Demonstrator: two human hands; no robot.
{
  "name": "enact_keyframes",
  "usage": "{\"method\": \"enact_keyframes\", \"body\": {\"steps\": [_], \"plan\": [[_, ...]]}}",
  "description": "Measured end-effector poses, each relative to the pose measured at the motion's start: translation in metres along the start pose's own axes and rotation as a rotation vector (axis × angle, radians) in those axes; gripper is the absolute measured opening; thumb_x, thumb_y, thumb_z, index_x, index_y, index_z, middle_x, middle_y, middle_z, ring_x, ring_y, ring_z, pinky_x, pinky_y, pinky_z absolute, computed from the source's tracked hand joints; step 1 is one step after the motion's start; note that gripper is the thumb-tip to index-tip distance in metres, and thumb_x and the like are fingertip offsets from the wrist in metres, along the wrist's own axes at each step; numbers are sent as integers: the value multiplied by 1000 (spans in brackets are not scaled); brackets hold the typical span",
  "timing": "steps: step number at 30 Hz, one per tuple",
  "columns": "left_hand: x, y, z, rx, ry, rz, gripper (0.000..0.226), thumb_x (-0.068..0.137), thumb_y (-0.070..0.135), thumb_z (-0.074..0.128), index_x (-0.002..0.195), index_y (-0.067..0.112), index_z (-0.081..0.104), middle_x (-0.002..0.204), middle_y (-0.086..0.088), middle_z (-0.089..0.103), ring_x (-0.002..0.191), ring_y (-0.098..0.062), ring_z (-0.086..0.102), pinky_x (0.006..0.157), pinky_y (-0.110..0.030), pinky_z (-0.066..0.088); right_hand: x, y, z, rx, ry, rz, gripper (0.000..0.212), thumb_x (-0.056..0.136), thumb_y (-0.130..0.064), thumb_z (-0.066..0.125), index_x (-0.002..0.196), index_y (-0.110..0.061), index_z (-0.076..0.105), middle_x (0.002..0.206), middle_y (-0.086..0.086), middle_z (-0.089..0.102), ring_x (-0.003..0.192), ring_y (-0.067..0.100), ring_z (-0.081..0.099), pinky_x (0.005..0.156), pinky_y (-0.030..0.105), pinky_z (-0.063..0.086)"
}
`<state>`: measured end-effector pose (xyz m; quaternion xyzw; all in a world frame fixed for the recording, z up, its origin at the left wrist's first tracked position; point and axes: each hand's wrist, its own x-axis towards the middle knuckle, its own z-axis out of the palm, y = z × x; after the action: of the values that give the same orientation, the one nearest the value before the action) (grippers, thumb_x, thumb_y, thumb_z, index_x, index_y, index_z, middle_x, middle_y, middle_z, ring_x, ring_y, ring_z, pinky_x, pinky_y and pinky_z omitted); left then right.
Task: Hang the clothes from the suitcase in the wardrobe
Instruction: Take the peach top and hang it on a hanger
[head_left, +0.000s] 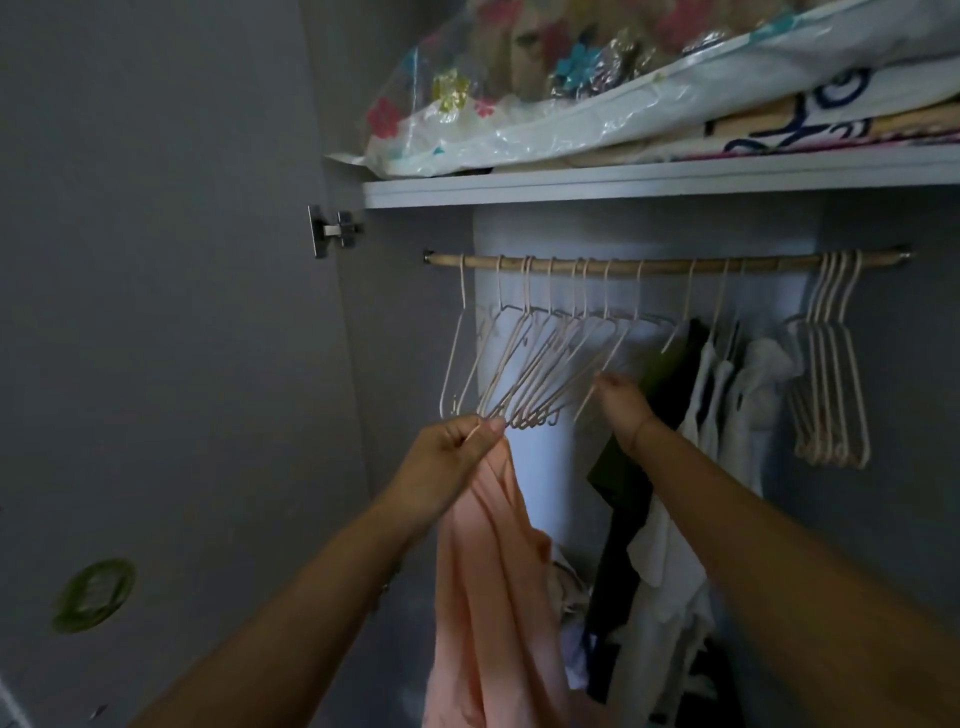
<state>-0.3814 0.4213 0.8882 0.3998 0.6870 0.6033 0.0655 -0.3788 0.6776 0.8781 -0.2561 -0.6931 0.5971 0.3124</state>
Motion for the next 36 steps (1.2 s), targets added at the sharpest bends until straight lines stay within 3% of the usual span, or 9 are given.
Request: {"method": "enact_keyframes", "body": {"steps": [6, 9, 11, 14, 17, 20, 26, 32, 36], "plan": [[36, -10, -9, -17, -24, -40, 32, 95, 29, 51, 75, 4, 51, 60, -7, 29, 44, -5, 25, 44, -16, 27, 76, 3, 11, -13, 138, 190, 49, 96, -30, 44, 134, 1, 44, 131, 15, 51, 116, 32, 52, 83, 33, 41], [51, -17, -12, -57, -36, -34, 47, 95, 34, 52, 72, -7, 52, 68, -11, 35, 52, -15, 29, 50, -21, 30, 111, 13, 7, 102, 165, 267, 55, 89, -26, 53, 136, 1, 42, 135, 14, 51, 116, 33, 54, 90, 35, 47], [59, -20, -13, -86, -38, -37, 56, 89, 45, 55, 75, -10, 54, 75, -11, 42, 64, -21, 33, 63, -28, 32, 123, 15, 2, 123, 160, 273, 47, 89, -25, 53, 128, 2, 49, 124, 16, 57, 101, 32, 59, 77, 33, 51], [67, -23, -13, -119, -32, -40, 64, 83, 53, 61, 77, -10, 55, 76, -10, 44, 71, -22, 36, 69, -32, 32, 121, 12, -3, 142, 173, 244, 18, 91, -16, 50, 80, -3, 58, 75, 11, 60, 59, 20, 55, 44, 23, 43], [73, -26, -10, -132, -14, -77, 49, 81, 53, 62, 73, 6, 58, 74, -10, 44, 70, -23, 37, 71, -32, 34, 127, 14, -12, 162, 187, 205, 32, 94, -13, 44, 63, -15, 45, 57, 4, 48, 39, 11, 49, 30, 14, 35], [76, -29, -3, -154, 14, -118, 43, 83, 51, 61, 68, 11, 53, 72, -11, 43, 68, -24, 36, 69, -32, 35, 124, 10, -18, 213, 175, 78, 28, 97, -18, 44, 70, -22, 45, 65, -2, 47, 46, 7, 49, 33, 12, 39], [76, -38, 12, -155, 36, -152, 42, 89, 41, 59, 64, 8, 55, 71, -13, 47, 66, -24, 41, 72, -34, 37, 105, 3, -24, 462, 107, -55, 17, 97, -11, 46, 83, -18, 54, 38, -11, 44, 33, 1, 39, 44, 20, 39], [71, -41, 20, -128, 37, -183, 38, 91, 40, 57, 69, 10, 62, 72, -16, 53, 68, -25, 47, 71, -33, 41, 12, 22, -19, 484, 13, -129, 23, 98, -3, 38, 82, -13, 50, 46, -8, 41, 40, 3, 36, 47, 18, 38], [66, -42, 23, -59, -8, -178, 52, 91, 41, 57, 77, -9, 54, 74, -13, 51, 68, -24, 43, 69, -31, 39, -73, 51, -26, 463, -77, -136, 17, 96, 2, 41, 95, -8, 55, 65, 1, 51, 56, 4, 53, 59, 15, 49]]}}
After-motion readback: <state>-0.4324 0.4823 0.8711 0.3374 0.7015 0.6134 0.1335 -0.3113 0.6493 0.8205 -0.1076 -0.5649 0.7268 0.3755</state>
